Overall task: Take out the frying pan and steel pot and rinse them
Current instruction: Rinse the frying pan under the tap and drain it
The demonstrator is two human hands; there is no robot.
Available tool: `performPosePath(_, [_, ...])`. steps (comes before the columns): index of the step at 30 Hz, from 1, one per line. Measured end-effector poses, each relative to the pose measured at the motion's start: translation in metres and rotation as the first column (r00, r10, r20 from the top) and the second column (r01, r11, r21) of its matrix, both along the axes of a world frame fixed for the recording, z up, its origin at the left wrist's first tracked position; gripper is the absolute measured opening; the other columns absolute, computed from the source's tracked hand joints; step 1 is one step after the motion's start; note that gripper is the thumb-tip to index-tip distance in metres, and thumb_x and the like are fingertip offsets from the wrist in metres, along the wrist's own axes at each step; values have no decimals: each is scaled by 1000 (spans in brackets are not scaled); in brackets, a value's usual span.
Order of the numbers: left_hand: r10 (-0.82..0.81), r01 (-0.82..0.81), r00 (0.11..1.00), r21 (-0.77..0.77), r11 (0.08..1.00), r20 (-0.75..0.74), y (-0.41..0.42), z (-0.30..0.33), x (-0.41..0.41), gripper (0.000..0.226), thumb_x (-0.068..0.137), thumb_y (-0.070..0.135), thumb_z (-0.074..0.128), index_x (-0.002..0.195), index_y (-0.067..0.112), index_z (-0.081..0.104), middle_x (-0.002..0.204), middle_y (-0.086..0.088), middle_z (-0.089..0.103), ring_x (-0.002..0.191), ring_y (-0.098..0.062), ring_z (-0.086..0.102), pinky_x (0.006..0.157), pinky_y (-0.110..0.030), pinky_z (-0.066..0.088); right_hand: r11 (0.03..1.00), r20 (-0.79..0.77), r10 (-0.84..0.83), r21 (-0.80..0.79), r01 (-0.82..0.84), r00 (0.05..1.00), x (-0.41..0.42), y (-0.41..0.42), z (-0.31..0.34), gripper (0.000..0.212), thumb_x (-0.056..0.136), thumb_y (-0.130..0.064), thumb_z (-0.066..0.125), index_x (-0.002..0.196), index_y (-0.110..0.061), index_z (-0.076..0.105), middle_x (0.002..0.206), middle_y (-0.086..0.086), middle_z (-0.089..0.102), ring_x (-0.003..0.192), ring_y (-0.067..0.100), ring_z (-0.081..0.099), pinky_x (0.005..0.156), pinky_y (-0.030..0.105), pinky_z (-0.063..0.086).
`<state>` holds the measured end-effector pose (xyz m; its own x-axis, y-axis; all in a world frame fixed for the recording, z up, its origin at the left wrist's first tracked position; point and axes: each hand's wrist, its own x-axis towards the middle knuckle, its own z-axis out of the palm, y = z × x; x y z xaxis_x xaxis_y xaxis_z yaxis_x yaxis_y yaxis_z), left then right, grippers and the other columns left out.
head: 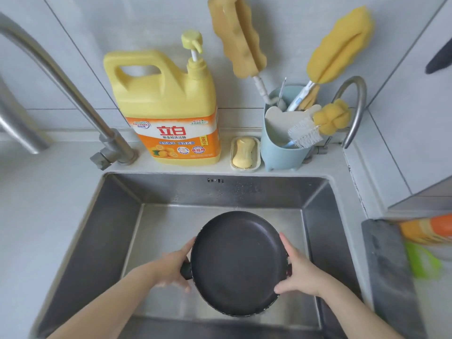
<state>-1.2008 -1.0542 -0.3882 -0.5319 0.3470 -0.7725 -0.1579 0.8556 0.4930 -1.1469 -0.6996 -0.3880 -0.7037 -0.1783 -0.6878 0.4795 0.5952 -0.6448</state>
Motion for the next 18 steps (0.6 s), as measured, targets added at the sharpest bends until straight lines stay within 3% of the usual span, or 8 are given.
performPosePath(4, [73,-56,988,124,991,-136,-21,62,-5,123,65,19,83,136,68,-4,90,-4,70,84,-10,68,84,-24,52,995,-78,58,-83,-64,995,-7,-14,48,140,56,-22,87,138,-63,-18,116,-7,59,95,5,65,90,25,53])
performPosePath(8, [92,-47,951,155,987,-296,-34,129,-2,121,67,22,81,138,66,-5,102,3,70,92,-3,65,81,-7,46,997,-230,54,-45,-66,972,-6,-29,103,141,54,-29,88,134,-66,-22,121,-12,55,116,5,54,98,31,49])
performPosePath(11, [130,-45,913,221,974,-387,-35,177,9,117,69,25,80,140,64,-5,110,12,68,99,-5,64,90,-16,47,997,-361,61,-17,-72,930,-2,-33,150,137,61,-28,87,136,-63,-23,109,-16,60,109,-3,56,94,22,47])
performPosePath(14, [180,-80,808,198,977,-561,-30,212,25,116,73,30,81,137,68,-8,102,16,67,97,-3,63,86,-18,43,998,-516,59,6,-65,855,6,-32,193,134,65,-26,87,139,-62,-20,111,-22,59,105,-7,55,90,19,45])
performPosePath(18, [231,-103,550,210,972,-803,-14,246,45,116,72,36,82,143,59,-6,93,21,62,89,-5,57,74,-18,39,996,-714,66,86,-6,697,20,-24,240,132,69,-29,87,135,-64,-22,130,-40,34,110,-18,44,90,15,35])
